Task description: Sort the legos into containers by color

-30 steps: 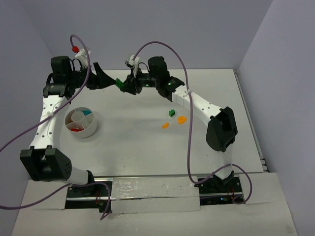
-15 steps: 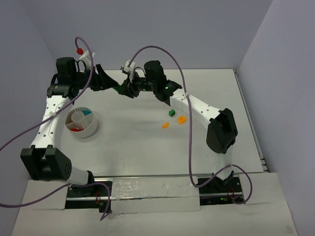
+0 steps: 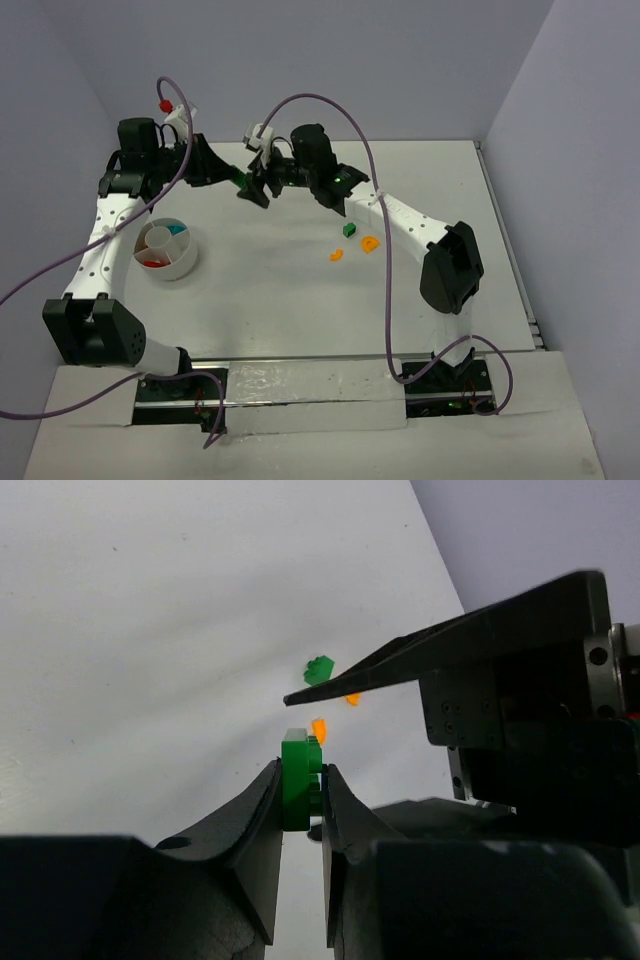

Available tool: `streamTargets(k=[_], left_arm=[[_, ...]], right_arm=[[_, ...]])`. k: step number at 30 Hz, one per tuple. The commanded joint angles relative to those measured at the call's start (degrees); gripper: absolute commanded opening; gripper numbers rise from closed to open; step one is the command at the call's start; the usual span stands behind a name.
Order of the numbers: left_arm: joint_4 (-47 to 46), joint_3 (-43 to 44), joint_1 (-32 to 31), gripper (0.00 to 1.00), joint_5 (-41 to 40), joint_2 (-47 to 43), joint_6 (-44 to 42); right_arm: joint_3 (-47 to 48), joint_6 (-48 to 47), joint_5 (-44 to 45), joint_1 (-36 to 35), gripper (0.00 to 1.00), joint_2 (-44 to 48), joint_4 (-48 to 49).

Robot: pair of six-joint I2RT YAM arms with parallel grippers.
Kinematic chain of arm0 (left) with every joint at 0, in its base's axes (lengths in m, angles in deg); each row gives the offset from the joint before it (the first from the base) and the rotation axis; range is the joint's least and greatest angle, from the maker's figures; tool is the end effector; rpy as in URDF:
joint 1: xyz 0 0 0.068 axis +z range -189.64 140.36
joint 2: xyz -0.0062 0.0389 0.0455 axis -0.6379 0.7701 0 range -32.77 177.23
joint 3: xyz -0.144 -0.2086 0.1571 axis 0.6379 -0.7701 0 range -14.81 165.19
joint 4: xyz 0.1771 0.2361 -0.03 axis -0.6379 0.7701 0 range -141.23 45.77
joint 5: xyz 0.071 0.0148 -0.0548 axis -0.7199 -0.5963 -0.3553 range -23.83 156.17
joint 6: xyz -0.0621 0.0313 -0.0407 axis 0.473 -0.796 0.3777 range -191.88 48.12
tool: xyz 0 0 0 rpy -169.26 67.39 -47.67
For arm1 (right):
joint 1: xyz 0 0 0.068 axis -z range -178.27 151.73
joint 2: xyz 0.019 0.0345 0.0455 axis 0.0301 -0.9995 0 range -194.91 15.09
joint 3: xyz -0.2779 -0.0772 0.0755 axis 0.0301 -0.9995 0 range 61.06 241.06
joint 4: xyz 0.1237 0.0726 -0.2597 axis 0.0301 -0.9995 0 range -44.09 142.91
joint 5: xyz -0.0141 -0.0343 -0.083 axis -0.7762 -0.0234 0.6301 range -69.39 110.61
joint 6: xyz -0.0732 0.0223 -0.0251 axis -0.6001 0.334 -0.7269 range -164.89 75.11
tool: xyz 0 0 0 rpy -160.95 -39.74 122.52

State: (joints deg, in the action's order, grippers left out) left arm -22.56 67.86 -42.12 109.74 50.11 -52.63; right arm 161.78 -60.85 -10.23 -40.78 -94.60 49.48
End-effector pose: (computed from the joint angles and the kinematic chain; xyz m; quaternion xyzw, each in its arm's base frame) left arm 0.3731 -0.0642 0.4002 0.0702 0.8186 -0.4028 0.4034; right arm 0.3714 0.3889 0.3733 -0.5123 0.5742 0.3403 0.5404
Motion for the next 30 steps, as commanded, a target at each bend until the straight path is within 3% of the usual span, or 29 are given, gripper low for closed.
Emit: streamTargets(k=[1,10,16,30], left_arm=[[2.79,0.63,-0.16,0.00,-6.14,-3.27,-5.96],[18.02,-4.51,-0.07,0.00,-26.03,-9.71,-21.04],[21.21,-8.22,0.33,0.00,-35.10,-11.86,-21.09],[23.97,-5.85,2.30,0.00,-39.74,-4.28,-24.09]], right_arm=[[0.67,0.60,3.41,-0.23,0.98,3.23,0.28],[-4.53,2.73,6.02,4.70,1.00,5.19,-2.99],[-4.38,4.45,7.05,8.48,1.00,3.87,-5.61],[-1.95,8.06,5.69,12.19,1.00,1.32,-8.79]])
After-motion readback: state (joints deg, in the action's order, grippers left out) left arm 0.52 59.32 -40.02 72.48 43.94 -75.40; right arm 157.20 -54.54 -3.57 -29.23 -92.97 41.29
